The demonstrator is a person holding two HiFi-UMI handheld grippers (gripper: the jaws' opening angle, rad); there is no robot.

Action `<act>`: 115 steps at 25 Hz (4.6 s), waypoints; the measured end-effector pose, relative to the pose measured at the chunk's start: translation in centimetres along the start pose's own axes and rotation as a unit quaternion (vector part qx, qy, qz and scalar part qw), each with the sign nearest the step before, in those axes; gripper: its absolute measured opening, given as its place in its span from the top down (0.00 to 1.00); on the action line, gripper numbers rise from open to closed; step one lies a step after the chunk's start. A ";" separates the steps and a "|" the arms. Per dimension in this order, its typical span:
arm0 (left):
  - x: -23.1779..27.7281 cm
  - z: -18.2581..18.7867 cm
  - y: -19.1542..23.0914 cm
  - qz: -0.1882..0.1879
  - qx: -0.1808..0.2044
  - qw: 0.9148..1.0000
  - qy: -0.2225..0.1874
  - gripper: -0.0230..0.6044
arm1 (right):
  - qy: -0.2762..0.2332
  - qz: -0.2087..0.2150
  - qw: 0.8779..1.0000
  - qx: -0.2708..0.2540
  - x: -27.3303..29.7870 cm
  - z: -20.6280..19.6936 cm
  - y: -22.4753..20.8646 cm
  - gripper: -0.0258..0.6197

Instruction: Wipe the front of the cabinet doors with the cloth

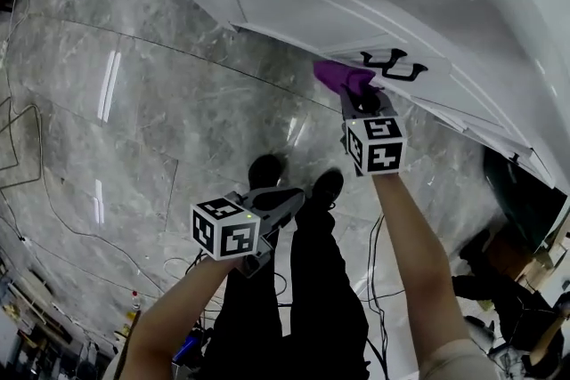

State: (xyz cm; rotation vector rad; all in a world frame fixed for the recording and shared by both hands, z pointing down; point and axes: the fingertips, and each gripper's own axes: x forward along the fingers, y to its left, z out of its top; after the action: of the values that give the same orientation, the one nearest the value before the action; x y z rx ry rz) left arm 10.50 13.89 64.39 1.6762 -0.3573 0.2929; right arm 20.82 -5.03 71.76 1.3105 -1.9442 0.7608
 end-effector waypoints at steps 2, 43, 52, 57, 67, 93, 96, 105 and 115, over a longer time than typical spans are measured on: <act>-0.6 1.3 -1.4 -0.008 0.000 1.000 -0.014 0.93 | -0.064 0.022 0.998 0.019 -5.4 4.5 2.7 0.86; -5.8 5.7 1.7 0.012 -0.012 0.998 -0.054 0.93 | 0.020 -0.104 0.994 -0.005 4.9 3.6 0.6 0.86; -9.5 7.3 6.0 0.020 -0.010 0.999 -0.046 0.93 | 0.134 -0.118 0.984 0.016 12.1 -3.0 0.3 0.87; -10.0 7.7 4.5 0.004 -0.023 0.998 -0.054 0.93 | 0.018 -0.046 0.998 0.041 4.8 4.5 5.4 0.87; -11.1 11.0 0.9 -0.018 0.006 0.997 -0.071 0.93 | -0.308 -0.021 0.948 0.083 -15.4 26.7 11.3 0.87; -16.8 9.8 11.1 0.033 -0.051 0.993 -0.106 0.93 | 0.022 -0.110 0.993 -0.047 11.6 6.5 5.5 0.87; -18.4 10.7 11.7 0.044 -0.041 0.993 -0.105 0.93 | 0.065 -0.110 0.990 -0.068 13.6 4.5 4.9 0.87; -22.5 12.6 11.7 0.081 0.009 0.996 -0.048 0.93 | 0.078 -0.042 0.993 -0.079 11.7 7.8 7.7 0.87; -22.0 17.1 3.8 0.027 0.117 0.992 -0.043 0.93 | -0.195 0.031 0.980 0.026 -6.5 26.0 15.6 0.87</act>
State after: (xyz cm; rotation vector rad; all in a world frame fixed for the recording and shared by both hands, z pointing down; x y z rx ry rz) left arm -11.47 -2.09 56.91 1.9149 -0.4464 0.3131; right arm 2.73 -16.26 49.18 1.5272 -2.2927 0.6205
